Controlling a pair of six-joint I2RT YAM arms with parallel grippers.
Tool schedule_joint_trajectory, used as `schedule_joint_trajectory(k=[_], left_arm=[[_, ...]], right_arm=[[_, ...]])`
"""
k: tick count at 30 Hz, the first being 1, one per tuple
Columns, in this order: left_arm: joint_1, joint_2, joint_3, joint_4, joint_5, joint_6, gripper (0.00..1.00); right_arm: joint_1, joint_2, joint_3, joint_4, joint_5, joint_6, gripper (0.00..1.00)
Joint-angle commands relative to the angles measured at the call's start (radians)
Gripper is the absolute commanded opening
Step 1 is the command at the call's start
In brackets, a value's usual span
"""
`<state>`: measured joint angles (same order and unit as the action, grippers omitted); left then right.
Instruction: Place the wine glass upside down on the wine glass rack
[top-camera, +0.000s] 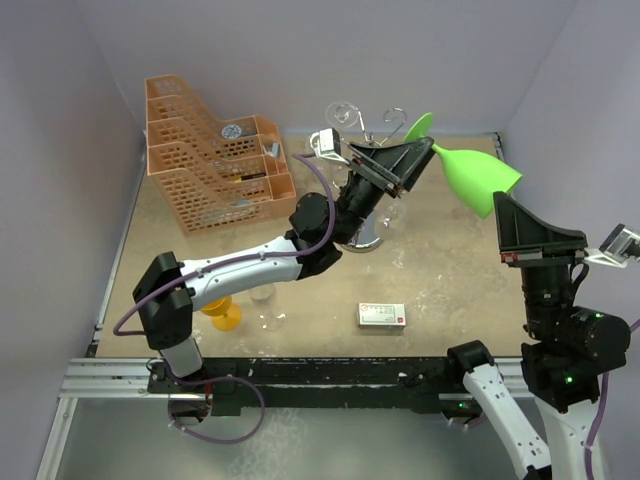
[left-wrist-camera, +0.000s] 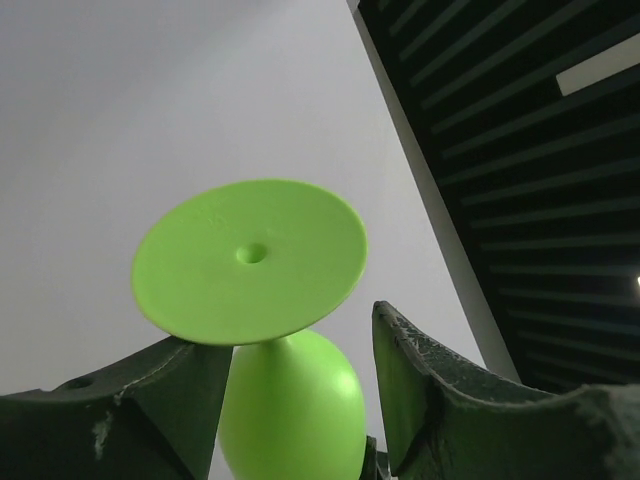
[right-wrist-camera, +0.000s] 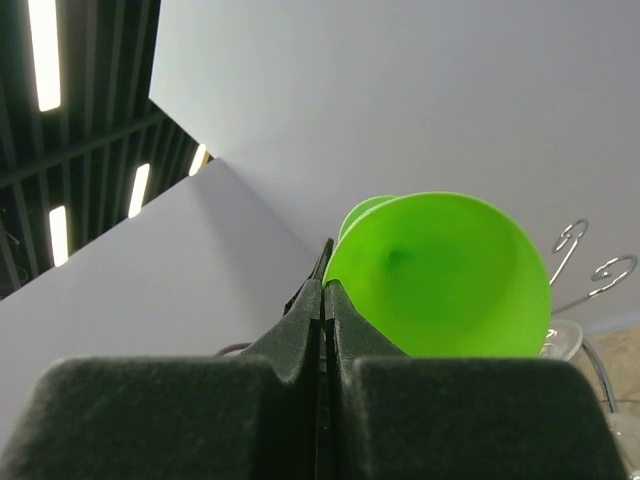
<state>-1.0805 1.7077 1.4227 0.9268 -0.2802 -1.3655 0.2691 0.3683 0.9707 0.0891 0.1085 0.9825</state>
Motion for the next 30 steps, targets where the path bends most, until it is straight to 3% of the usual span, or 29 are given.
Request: schedule_joint_trajectory(k=[1,6,8,17,20,24,27,28,30], left_arm=[[-0.002,0.005,0.061,0.083,-0.052,0.029,0.52],[-0.015,0.010,0.063,0.147,-0.105,0.028,0.37],[-0.024,0.025,0.070,0.217,-0.116,0.044,0.33],[-0.027,0.037,0.071,0.252,-0.143,0.064,0.14],[-0.027,0.038,0.075,0.256,-0.140,0.076,0.00],[-0.027,0.034,0.074,0.254,-0.129,0.099,0.00],[-0.026,0.023,0.065,0.244,-0.116,0.123,0.00],[-0.025,0.017,0.059,0.234,-0.112,0.133,0.00],[-0.019,-0.004,0.048,0.192,-0.095,0.148,0.00]], right_arm=[[-0.001,0.003,0.006,0.058,-0.089,-0.031,0.00],[-0.001,-0.019,0.025,-0.025,-0.120,-0.099,0.00],[-0.001,-0.028,0.033,-0.049,-0.131,-0.113,0.00],[-0.001,-0.032,0.033,-0.115,-0.189,-0.127,0.00],[-0.001,-0.030,0.040,-0.129,-0.191,-0.132,0.00],[-0.001,-0.025,0.060,-0.156,-0.179,-0.145,0.00],[-0.001,-0.018,0.090,-0.213,-0.155,-0.166,0.39],[0.000,-0.019,0.099,-0.233,-0.150,-0.183,0.48],[0.000,-0.029,0.116,-0.272,-0.132,-0.239,0.58]])
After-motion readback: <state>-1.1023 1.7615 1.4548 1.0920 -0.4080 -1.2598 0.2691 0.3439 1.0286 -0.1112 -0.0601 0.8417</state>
